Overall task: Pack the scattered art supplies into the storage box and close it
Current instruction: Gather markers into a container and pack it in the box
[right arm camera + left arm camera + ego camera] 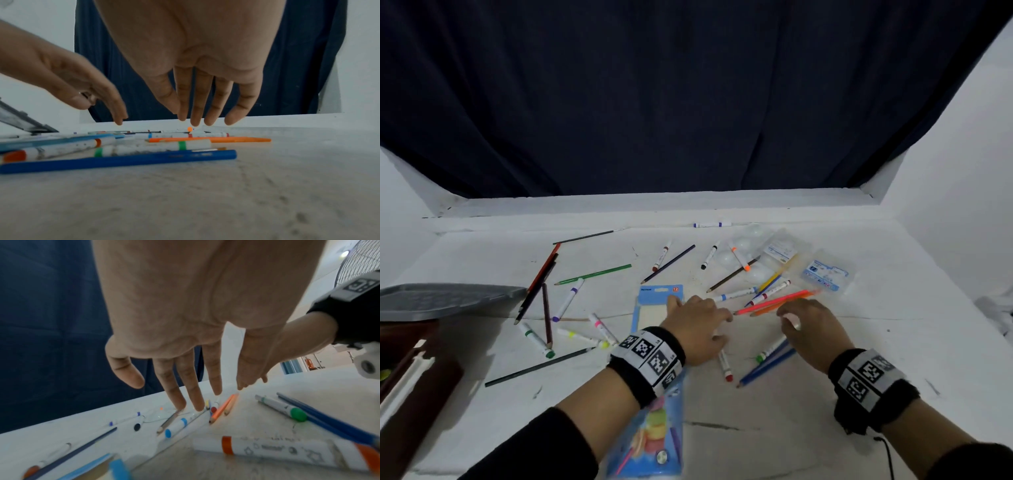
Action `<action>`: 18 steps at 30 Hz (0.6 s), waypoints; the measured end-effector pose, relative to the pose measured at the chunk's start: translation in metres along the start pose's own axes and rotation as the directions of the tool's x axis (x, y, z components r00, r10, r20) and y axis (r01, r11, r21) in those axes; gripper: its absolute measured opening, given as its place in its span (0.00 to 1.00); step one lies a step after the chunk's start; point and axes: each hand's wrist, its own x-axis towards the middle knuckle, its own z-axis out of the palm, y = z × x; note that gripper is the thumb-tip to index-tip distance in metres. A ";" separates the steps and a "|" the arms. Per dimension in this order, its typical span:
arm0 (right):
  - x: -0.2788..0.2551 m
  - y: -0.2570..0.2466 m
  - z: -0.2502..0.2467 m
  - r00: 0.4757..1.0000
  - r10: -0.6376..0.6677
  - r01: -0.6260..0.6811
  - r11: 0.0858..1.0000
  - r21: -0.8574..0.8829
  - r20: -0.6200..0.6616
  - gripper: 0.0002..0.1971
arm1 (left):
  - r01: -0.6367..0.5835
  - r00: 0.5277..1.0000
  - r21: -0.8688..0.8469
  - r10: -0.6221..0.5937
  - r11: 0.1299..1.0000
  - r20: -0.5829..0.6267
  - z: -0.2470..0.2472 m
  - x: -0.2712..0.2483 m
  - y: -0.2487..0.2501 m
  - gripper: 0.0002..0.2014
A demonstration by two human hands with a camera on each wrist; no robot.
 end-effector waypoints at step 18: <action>0.064 0.023 0.000 0.913 -0.128 0.265 0.908 -0.325 0.387 0.17 | 0.186 0.982 0.025 -0.185 0.982 -0.021 0.001 0.069 0.036 0.05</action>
